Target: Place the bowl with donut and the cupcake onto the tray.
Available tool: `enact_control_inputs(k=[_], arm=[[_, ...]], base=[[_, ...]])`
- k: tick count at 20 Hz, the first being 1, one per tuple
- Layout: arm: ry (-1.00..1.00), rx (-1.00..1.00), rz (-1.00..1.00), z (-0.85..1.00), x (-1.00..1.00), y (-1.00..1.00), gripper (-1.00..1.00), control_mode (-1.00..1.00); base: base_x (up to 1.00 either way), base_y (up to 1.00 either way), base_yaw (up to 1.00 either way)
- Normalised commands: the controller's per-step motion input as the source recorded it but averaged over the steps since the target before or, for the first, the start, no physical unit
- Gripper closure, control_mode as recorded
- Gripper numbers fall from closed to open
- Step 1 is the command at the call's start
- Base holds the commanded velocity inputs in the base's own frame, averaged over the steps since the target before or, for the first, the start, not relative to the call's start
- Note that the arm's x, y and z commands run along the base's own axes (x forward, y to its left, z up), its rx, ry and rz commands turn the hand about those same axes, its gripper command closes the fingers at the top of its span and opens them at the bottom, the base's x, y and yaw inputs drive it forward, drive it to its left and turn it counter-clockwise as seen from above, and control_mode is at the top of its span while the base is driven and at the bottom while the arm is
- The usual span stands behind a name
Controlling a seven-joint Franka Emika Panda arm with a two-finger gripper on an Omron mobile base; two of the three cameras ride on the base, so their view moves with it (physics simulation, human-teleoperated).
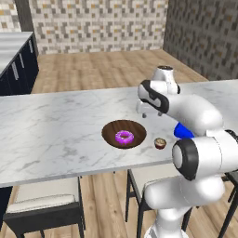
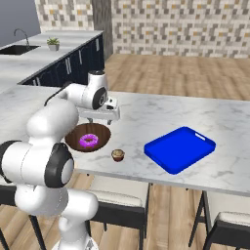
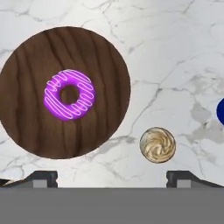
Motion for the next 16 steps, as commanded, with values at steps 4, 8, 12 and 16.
enact_control_inputs(k=[4, 8, 12, 16], arm=[[0.00, 0.00, 0.00, -0.38, 0.48, 0.02, -1.00, -1.00], [0.02, 0.00, 0.00, -0.34, 0.42, -0.07, -1.00, -1.00], [0.06, 0.00, 0.00, -0.44, 0.32, -0.02, -1.00, -1.00], [0.04, 0.00, 0.00, -0.44, 0.24, 0.00, -1.00, -1.00]], base=[[0.00, 0.00, 0.00], [0.00, 0.00, 0.00], [0.00, 0.00, 0.00], [0.00, 0.00, 0.00]])
